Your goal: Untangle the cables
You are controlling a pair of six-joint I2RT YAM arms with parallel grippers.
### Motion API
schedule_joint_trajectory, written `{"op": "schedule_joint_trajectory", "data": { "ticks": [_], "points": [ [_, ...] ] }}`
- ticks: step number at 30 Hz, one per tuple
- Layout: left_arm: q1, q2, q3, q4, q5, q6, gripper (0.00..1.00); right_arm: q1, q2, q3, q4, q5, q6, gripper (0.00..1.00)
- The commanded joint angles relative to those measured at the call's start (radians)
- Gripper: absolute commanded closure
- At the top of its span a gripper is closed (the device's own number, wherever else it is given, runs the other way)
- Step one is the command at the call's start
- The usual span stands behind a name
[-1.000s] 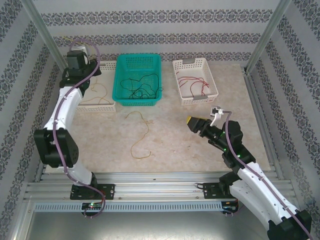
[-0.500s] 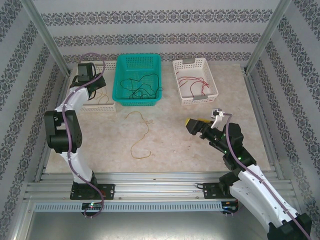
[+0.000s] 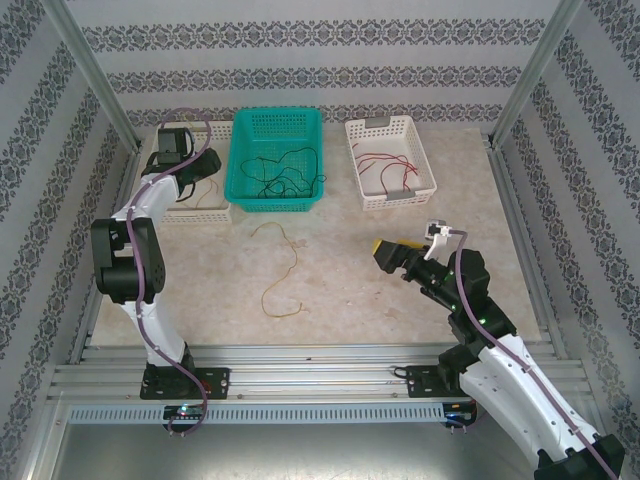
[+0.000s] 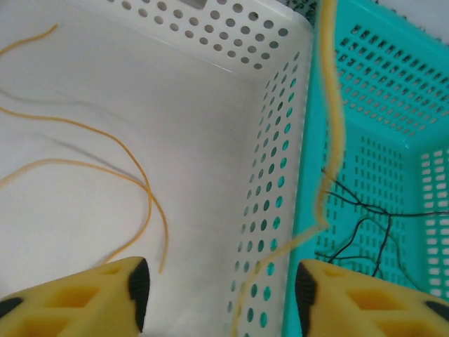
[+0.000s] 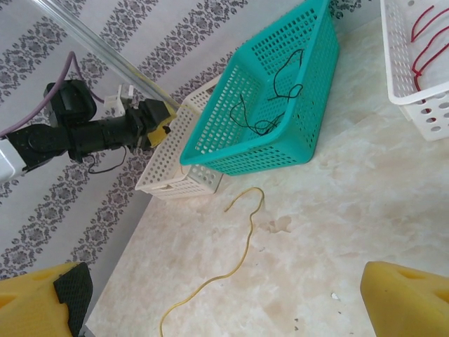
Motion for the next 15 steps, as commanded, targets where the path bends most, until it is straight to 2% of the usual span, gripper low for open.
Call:
{"op": "schedule_joint_trajectory", "data": {
  "ticks": [1,6,11,15],
  "points": [
    [0.009,-0.063,0.031,-0.038,0.014,-0.01,0.31,-0.005,-0.005,0.019,-0.018,0.005,-0.021,0.02],
    [0.006,-0.214,-0.041,-0.031,0.003,-0.12,0.16,-0.004,0.002,0.026,-0.045,0.023,-0.035,0.02],
    [-0.011,-0.376,-0.143,-0.071,-0.016,-0.223,0.12,-0.003,0.014,0.022,-0.037,0.012,-0.025,0.02],
    [-0.121,-0.527,-0.243,-0.106,-0.084,-0.227,0.12,-0.003,0.016,0.016,-0.036,0.022,-0.027,0.02]
  ]
}}
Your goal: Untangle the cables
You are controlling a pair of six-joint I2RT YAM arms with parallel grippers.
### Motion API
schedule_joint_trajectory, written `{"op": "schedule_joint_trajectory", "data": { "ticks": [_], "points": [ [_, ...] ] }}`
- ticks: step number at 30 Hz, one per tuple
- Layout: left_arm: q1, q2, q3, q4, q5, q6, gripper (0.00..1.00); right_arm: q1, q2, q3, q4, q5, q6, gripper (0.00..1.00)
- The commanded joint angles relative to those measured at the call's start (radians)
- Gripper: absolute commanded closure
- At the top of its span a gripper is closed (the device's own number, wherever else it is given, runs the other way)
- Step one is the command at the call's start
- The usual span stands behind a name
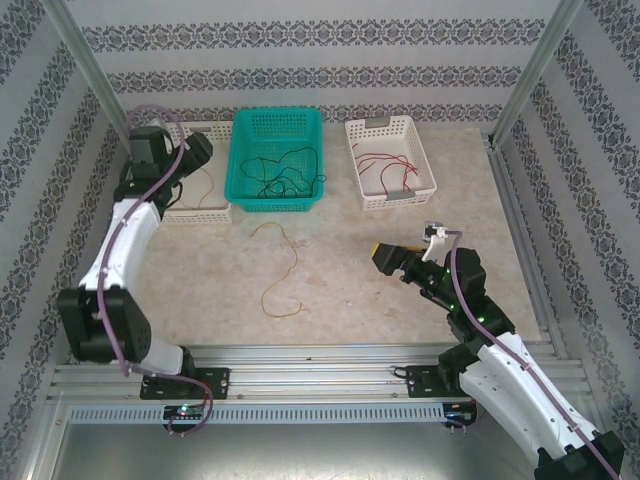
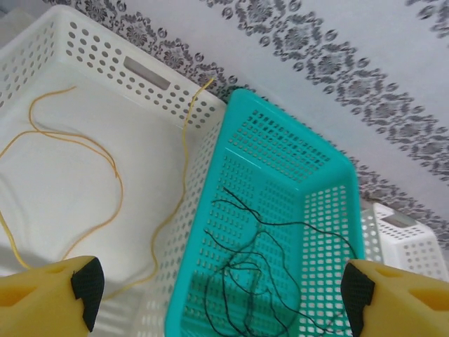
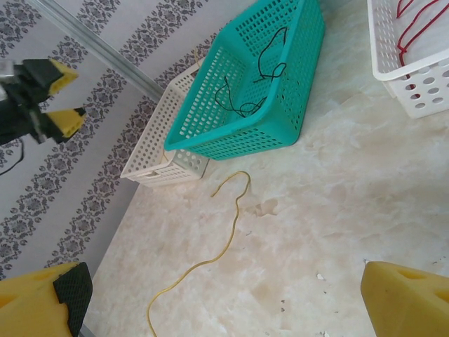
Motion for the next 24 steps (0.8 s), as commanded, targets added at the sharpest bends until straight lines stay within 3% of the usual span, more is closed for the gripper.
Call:
{"op": "schedule_joint_trajectory", "data": {
  "ticks": [1,7,14,24],
  "points": [
    [-0.118,-0.093,-0.075,-0.076,-0.067,-0.038,0.12,-0.003,0.0,0.015,0.006,0.025,-0.02,0.02],
    [-0.381,-0.22,-0.249,-0.141,-0.13,-0.025,0.12,-0.003,0.007,0.004,-0.011,0.043,-0.017,0.02],
    [-0.579,-0.225,-0.381,-0.176,-0.085,0.005,0.12,-0.002,-0.018,-0.027,-0.014,0.058,-0.009,0.02],
    [-0.725,-0.07,-0.384,-0.236,-0.151,0.085,0.11,0.005,-0.053,-0.056,-0.016,0.061,0.017,0.02]
  ]
}}
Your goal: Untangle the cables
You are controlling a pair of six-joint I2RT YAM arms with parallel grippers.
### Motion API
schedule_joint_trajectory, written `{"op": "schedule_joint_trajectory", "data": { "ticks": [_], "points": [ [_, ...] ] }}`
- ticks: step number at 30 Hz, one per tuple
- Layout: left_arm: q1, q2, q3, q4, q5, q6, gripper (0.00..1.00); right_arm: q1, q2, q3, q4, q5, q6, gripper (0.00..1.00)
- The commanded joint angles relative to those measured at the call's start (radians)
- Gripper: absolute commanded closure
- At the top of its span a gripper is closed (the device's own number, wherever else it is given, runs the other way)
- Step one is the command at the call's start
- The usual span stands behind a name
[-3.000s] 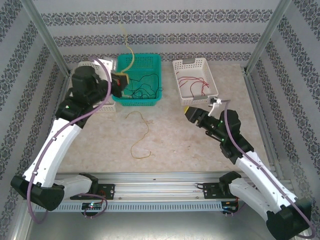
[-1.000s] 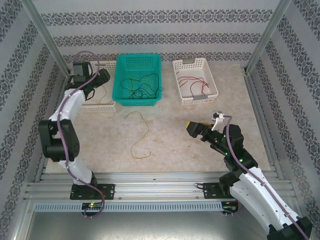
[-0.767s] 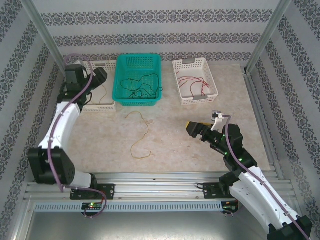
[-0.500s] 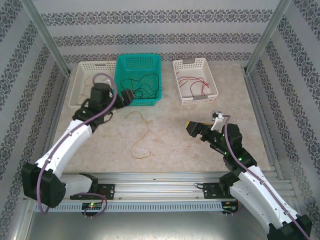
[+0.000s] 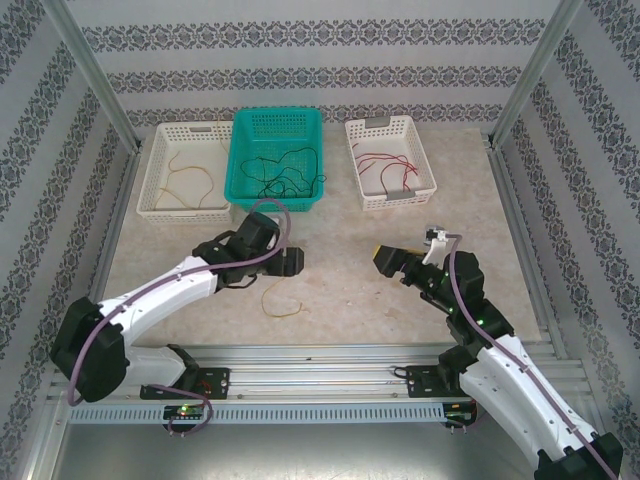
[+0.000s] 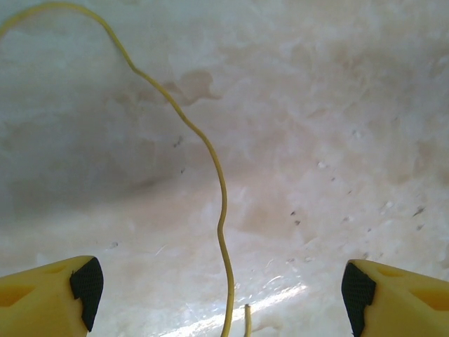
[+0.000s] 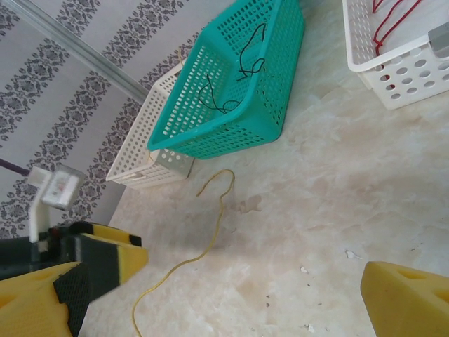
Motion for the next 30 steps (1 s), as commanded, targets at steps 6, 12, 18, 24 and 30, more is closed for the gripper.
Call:
{"op": "schedule_joint_trajectory", "data": {
  "ticks": [6,12,18,24,30],
  "points": [
    [-0.059,0.156,0.069,-0.114,-0.107,0.075,0.13,0.005,-0.065,-0.029,-0.031,0.035,0.008,0.02],
    [-0.069,0.213,0.085,-0.101,-0.131,0.073,0.45,0.005,-0.092,-0.035,-0.046,0.041,0.014,0.02],
    [-0.07,0.223,0.074,-0.067,-0.144,0.058,0.87,0.005,-0.102,-0.043,-0.052,0.041,0.017,0.02],
    [-0.069,0.114,0.071,-0.09,-0.16,0.008,1.0,0.005,-0.126,-0.043,-0.064,0.049,0.016,0.02],
    [-0.07,-0.084,0.151,-0.229,-0.223,-0.047,1.0,0.005,-0.113,-0.035,-0.058,0.047,0.019,0.02]
  ]
}}
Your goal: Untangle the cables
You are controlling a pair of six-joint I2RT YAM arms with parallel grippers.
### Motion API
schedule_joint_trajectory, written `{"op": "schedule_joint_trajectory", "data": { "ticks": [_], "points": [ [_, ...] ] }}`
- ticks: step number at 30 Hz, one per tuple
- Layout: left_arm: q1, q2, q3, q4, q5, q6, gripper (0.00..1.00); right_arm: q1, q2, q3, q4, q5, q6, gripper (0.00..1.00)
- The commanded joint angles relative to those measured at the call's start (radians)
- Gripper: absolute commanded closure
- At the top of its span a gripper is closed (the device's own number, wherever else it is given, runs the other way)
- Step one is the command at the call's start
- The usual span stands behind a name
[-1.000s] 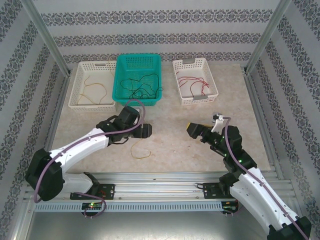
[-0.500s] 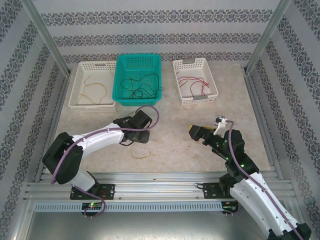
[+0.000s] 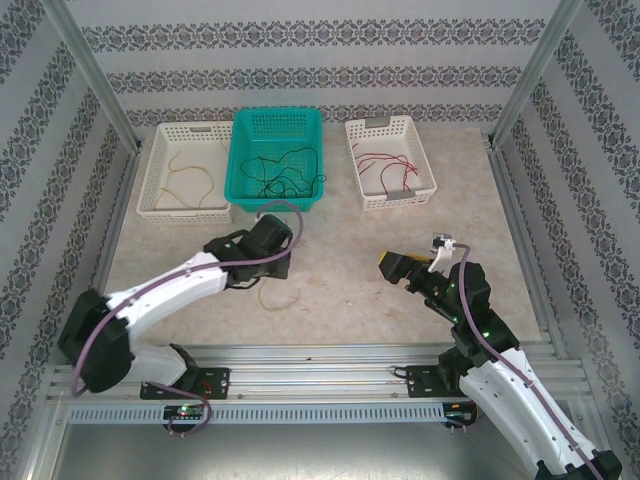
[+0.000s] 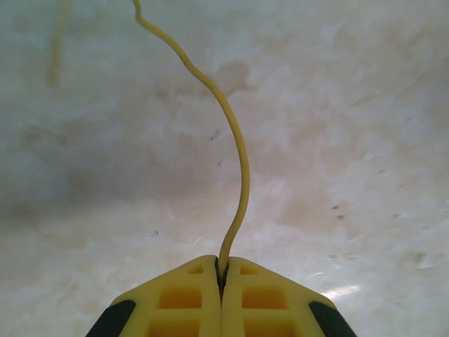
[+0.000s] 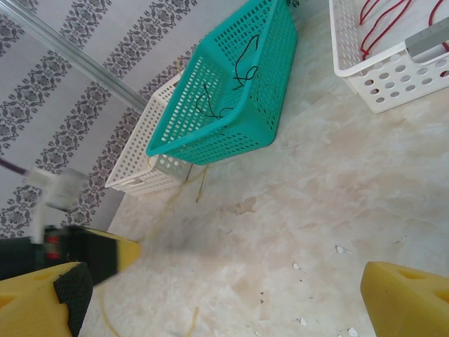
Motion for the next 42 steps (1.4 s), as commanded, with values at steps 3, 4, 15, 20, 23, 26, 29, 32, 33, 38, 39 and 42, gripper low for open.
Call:
{"op": "schedule_joint_trajectory", "data": {
  "ticks": [3,4,15,20,23,26,29,32,33,38,39,42],
  "points": [
    [-0.01,-0.173,0.118,-0.141,-0.117,-0.035,1.0,0.006,0.002,0.004,0.005,0.017,0.018,0.02],
    [-0.011,-0.201,0.146,-0.159,-0.14,-0.027,1.0,0.007,0.002,0.004,0.009,0.017,0.019,0.02],
    [0.127,-0.211,0.493,-0.148,-0.347,0.235,1.0,0.011,0.033,0.025,0.023,0.012,0.026,0.02],
    [0.388,-0.114,0.569,-0.072,-0.236,0.232,1.0,0.022,0.045,0.034,0.035,0.01,0.03,0.02],
    [0.495,-0.034,0.622,-0.037,-0.19,0.24,1.0,0.03,0.045,0.032,0.038,0.01,0.027,0.02],
    [0.553,0.055,0.674,0.006,-0.196,0.269,1.0,0.035,0.044,0.027,0.039,0.015,0.027,0.02],
    [0.615,0.136,0.709,0.054,-0.16,0.274,1.0,0.04,0.047,0.021,0.04,0.018,0.027,0.02],
    [0.648,0.214,0.728,0.094,-0.129,0.278,1.0,0.041,0.048,0.013,0.049,0.021,0.026,0.02],
    [0.658,0.237,0.73,0.104,-0.11,0.273,1.0,0.043,0.05,0.01,0.051,0.023,0.026,0.02],
    [0.69,0.34,0.66,0.196,-0.055,0.269,1.0,0.044,0.065,-0.002,0.072,0.02,0.026,0.02],
    [0.691,0.354,0.641,0.218,-0.046,0.277,1.0,0.044,0.065,-0.006,0.075,0.018,0.025,0.02],
    [0.693,0.408,0.602,0.261,-0.025,0.282,1.0,0.045,0.063,-0.029,0.093,0.017,0.028,0.02]
  ]
}}
